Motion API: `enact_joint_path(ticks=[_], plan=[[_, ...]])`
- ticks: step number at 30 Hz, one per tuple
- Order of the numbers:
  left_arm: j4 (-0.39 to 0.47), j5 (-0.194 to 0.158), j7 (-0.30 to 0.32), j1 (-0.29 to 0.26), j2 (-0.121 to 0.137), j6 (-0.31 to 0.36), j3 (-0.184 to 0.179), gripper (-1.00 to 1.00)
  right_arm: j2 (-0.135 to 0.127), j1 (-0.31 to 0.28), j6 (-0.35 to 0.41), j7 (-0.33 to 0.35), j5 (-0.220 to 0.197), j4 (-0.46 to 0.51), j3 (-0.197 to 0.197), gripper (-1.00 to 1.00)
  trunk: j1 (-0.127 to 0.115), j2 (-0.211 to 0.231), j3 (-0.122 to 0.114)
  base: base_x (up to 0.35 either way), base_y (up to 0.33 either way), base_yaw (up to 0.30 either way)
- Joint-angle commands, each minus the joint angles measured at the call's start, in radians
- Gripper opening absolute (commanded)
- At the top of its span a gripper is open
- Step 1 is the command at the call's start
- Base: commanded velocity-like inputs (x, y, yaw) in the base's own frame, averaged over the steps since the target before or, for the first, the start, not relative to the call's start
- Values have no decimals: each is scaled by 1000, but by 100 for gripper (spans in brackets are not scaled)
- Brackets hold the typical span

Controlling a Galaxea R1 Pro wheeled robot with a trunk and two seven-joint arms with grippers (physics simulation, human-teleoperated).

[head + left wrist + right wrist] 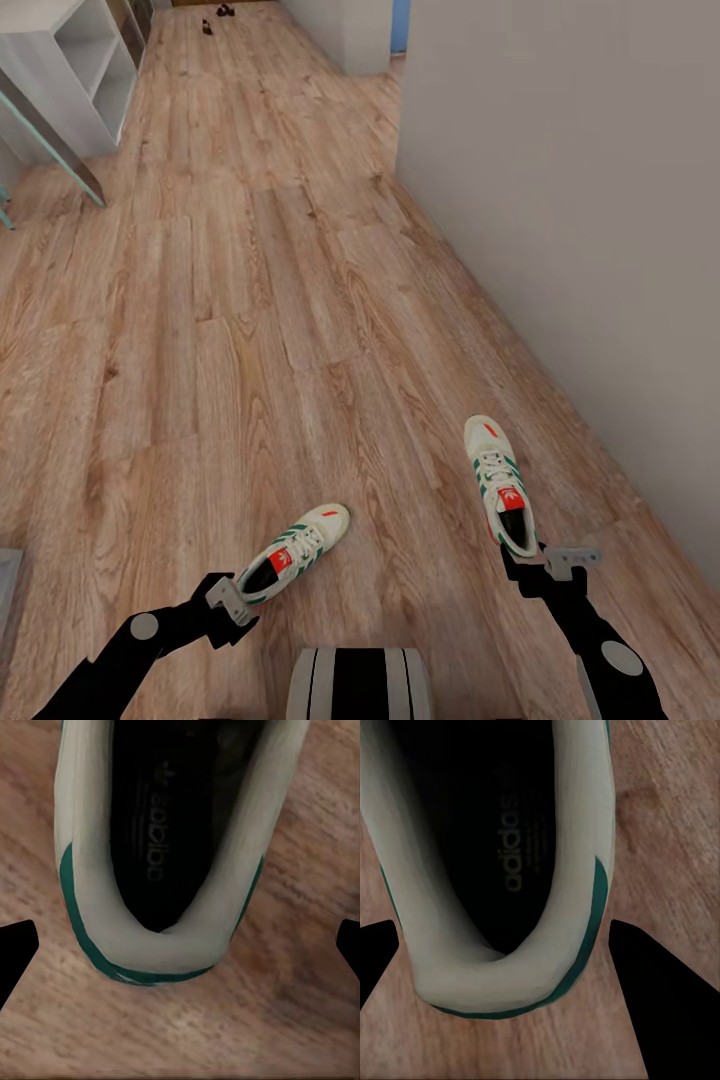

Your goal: Pick up the two gym shoes and the two sandals from the corridor floor and place them onto the hallstand (shoe rack) in the corridor, making sure they are on the rack and not on the floor. Arrange them so the two gym shoes are next to each other and the two sandals are next to each other.

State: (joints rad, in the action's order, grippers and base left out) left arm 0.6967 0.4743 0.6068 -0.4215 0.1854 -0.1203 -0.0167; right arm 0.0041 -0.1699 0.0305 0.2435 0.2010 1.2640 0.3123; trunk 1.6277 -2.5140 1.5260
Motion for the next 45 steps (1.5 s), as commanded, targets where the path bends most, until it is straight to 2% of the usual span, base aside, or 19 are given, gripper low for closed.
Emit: enact_joint_path(ticks=[1, 7, 10, 16, 18, 31, 45], plan=[[1, 10, -1, 0, 2, -9, -1, 100, 0, -1, 3, 7, 6, 2, 2, -100, 0, 0, 1, 0, 0, 0], [34, 12, -2, 1, 8, -7, -2, 100, 0, 0, 3, 7, 6, 1, 2, -100, 0, 0, 1, 0, 0, 0], [56, 13, -3, 2, 9, 14, -3, 100, 0, 0, 3, 7, 6, 0, 2, -100, 0, 0, 1, 0, 0, 0], [111, 82, -7, 13, 6, 49, 3, 100, 0, -1, 3, 7, 6, -1, 2, -100, 0, 0, 1, 0, 0, 0], [116, 91, -6, 14, 5, 51, 5, 100, 0, -1, 3, 7, 6, -1, 2, -100, 0, 0, 1, 0, 0, 0], [122, 101, -3, 15, 1, 52, 5, 100, 0, -1, 3, 7, 6, -2, 2, -100, 0, 0, 1, 1, 0, 0], [116, 102, -3, 15, -1, 51, 2, 100, 0, 0, 3, 7, 6, -1, 2, -100, 0, 0, 1, 123, 0, 0]])
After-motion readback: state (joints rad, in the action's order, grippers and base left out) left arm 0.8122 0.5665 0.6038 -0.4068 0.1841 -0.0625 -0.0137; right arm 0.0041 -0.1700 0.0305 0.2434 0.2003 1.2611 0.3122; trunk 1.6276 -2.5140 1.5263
